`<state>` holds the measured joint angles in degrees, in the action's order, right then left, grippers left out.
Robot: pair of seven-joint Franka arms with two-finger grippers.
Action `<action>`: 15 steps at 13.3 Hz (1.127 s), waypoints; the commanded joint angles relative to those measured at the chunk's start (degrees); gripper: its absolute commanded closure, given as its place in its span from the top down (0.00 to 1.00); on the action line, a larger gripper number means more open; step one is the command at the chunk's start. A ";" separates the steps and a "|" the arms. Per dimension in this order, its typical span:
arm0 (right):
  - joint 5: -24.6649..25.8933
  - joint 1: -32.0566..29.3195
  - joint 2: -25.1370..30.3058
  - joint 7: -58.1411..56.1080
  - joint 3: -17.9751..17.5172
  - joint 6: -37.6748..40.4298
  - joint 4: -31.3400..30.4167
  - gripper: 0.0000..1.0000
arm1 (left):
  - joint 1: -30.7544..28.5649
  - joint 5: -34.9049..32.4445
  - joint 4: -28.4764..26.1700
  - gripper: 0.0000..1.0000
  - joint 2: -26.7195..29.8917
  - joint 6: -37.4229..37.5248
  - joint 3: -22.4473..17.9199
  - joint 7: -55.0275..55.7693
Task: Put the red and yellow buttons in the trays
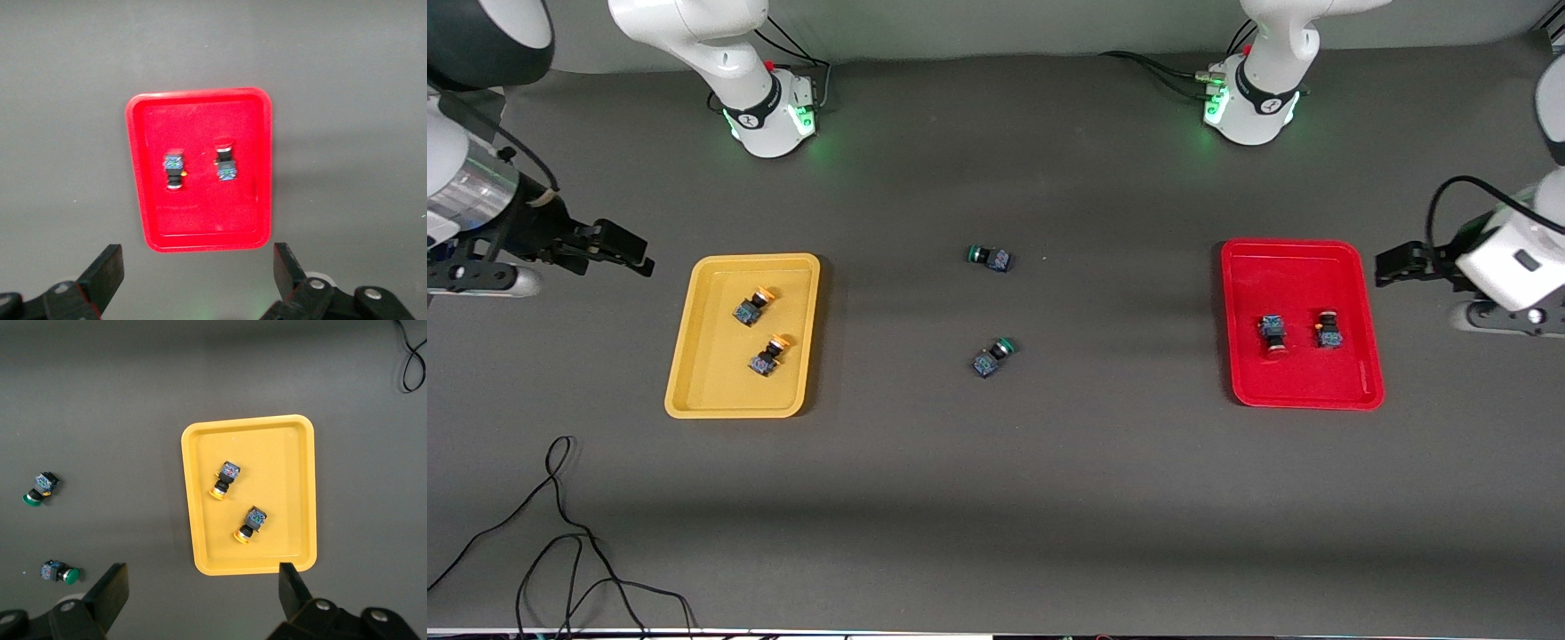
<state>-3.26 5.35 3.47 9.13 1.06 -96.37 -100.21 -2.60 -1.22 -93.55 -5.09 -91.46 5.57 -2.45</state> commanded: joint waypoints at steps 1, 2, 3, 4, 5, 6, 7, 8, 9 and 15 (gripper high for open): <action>1.59 -0.34 1.36 -0.70 -0.88 -0.83 -1.92 1.00 | 6.72 0.43 2.66 1.00 0.17 2.24 -5.29 1.40; 1.68 -0.34 1.36 -0.70 -0.97 -1.01 -1.92 1.00 | 7.00 0.43 3.10 1.00 0.26 3.29 -5.74 1.39; 1.94 -0.26 1.36 -0.78 -0.97 -0.92 -1.92 1.00 | 7.00 0.52 3.98 1.00 0.26 4.26 -5.84 1.31; 2.03 -0.08 1.27 -0.87 -0.97 -1.01 -1.92 1.00 | 6.48 0.69 4.25 1.00 0.35 4.88 -5.75 1.22; 2.99 0.01 0.66 -0.87 -0.97 -1.70 -1.58 1.00 | 6.21 1.48 4.08 1.00 0.96 5.23 -5.84 0.52; 4.39 0.09 0.48 -0.78 -1.06 -1.97 -1.57 1.00 | 5.95 1.57 3.55 1.00 1.49 5.24 -5.92 0.43; 4.32 0.44 0.74 -0.52 -1.06 -1.89 -1.75 1.00 | 5.33 1.57 3.55 1.00 1.49 5.24 -5.84 0.43; 4.32 0.36 0.40 -0.87 -0.97 -1.28 -1.14 1.00 | 5.15 1.57 3.29 1.00 1.49 5.24 -5.84 0.25; 4.41 0.45 0.22 -0.96 -0.97 -1.10 -1.05 1.00 | 5.15 1.57 3.02 1.00 1.49 5.15 -5.84 0.25; 4.41 0.45 -0.31 -0.96 -1.06 -0.57 -0.52 1.00 | 5.24 1.57 3.11 1.00 1.49 5.24 -5.75 0.25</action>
<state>-0.14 5.62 3.33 9.11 0.14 -97.23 -101.20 2.53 -0.29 -90.20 -4.45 -87.23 0.01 -1.60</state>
